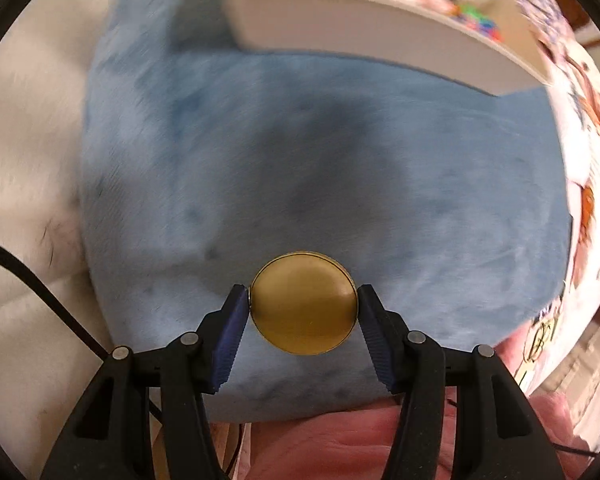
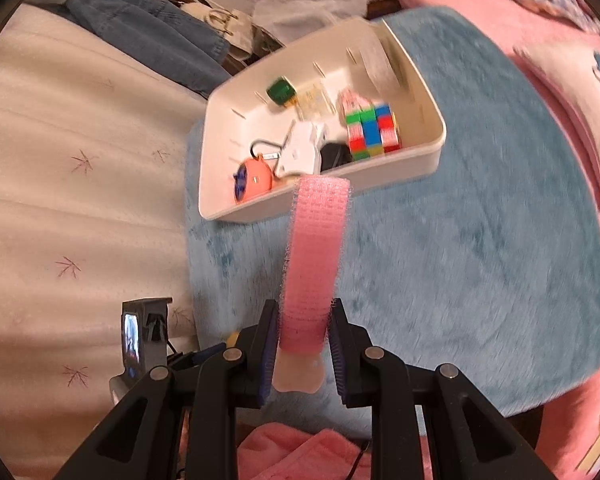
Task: Organize rigid objects
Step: 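Lift the gold compact and pink roller and carry both over the tray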
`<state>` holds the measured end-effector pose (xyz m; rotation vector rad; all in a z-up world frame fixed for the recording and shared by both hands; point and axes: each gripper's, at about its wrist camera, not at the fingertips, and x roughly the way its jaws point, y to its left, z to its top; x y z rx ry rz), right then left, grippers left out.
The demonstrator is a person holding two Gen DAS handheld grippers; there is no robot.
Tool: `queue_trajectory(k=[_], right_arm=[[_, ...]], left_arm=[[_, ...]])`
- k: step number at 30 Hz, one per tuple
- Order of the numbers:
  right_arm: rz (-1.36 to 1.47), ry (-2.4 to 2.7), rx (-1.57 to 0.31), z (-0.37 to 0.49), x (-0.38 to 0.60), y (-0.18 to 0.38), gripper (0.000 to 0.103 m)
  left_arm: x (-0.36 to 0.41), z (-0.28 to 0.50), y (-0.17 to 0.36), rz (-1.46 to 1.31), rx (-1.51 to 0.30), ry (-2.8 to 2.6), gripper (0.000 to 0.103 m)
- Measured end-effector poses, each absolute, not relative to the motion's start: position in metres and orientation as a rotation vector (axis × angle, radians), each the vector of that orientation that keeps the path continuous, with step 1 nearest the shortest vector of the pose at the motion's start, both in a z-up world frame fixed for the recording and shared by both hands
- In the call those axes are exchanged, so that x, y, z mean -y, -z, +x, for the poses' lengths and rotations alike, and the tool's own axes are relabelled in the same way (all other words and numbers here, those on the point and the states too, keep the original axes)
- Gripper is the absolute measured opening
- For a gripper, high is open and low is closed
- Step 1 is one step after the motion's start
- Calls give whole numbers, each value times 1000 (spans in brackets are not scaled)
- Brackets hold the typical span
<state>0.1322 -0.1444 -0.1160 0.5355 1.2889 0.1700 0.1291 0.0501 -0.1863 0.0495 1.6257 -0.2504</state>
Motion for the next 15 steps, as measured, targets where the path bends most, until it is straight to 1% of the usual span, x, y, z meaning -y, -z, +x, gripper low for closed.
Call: queue_trajectory(k=[5, 10, 15], right_arm=[[475, -198, -1222, 147, 161, 101, 24], [413, -225, -1126, 162, 179, 87, 24], [356, -229, -1068, 182, 198, 85, 24]], left_arm=[[-7, 141, 159, 81, -1543, 330, 59], [33, 159, 129, 107, -1382, 374, 59], [57, 190, 105, 129, -1239, 389, 59]])
